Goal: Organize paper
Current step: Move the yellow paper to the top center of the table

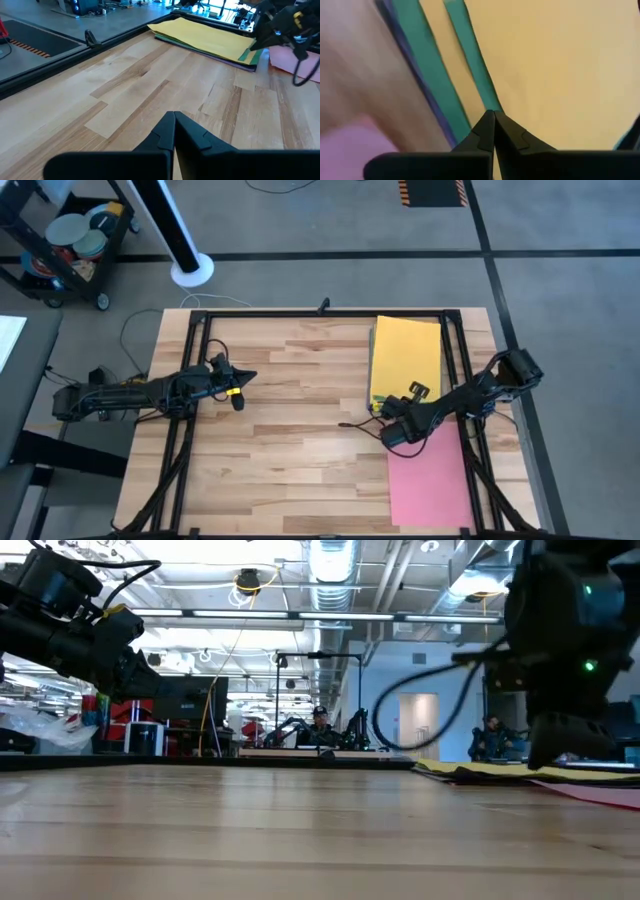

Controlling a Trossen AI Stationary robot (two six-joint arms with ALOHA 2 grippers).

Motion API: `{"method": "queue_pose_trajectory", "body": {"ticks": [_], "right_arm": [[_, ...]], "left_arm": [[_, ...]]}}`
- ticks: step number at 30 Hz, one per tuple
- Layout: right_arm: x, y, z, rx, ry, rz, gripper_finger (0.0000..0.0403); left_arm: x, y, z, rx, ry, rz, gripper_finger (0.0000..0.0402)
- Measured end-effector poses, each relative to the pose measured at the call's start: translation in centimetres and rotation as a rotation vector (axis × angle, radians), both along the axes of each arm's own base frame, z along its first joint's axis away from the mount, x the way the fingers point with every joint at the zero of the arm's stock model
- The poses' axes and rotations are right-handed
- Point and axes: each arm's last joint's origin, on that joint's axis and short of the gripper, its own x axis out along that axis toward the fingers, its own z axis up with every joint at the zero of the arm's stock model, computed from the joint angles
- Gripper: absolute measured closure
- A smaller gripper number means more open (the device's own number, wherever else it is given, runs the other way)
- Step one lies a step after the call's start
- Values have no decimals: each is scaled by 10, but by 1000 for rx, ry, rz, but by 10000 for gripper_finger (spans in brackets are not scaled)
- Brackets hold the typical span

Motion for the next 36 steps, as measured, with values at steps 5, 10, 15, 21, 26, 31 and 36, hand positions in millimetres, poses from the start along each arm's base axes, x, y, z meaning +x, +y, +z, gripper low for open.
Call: {"method": "queue_pose_trajectory", "body": {"ticks": [5,10,15,21,26,31,36], "right_arm": [[13,4,12,3,-46,21,403],[13,-1,14,-10,-3,27,397],[12,-9,15,-29,72,46,354],[5,-16,7,-39,118,53,320],[-2,-16,0,-30,143,57,316],[-7,-18,-6,-21,157,59,316],[-11,-20,-11,-24,166,56,316]], "left_arm": [[0,0,0,-1,-1,0,401],[0,0,0,-1,0,1,402],[0,0,0,-1,0,0,401],[0,0,0,0,0,0,402],[0,0,0,5,3,-2,402],[0,0,0,5,3,-2,402],[0,0,0,5,3,-2,401]]}}
